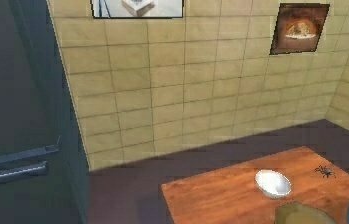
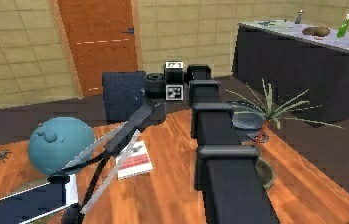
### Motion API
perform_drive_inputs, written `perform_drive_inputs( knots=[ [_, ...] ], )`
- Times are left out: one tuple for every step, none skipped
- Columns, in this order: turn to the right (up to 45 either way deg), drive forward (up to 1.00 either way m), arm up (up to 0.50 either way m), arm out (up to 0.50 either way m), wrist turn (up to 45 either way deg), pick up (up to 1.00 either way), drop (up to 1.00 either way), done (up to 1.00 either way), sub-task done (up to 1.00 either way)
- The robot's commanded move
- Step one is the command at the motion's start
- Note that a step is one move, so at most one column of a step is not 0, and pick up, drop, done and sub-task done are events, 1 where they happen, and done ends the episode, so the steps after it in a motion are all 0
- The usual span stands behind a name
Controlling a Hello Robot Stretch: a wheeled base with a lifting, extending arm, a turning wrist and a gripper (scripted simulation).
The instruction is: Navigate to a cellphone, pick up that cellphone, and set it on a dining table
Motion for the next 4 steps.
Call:
perform_drive_inputs(
  knots=[
    [0.0,0.0,0.0,0.0,45.0,0.0,0.0,0.0,0.0],
    [0.0,0.0,0.0,0.0,45.0,0.0,0.0,0.0,0.0],
    [0.0,0.0,0.0,0.0,33.0,0.0,0.0,0.0,0.0],
    [0.0,0.0,-0.14,0.0,0.0,0.0,0.0,0.0,0.0]
  ],
)
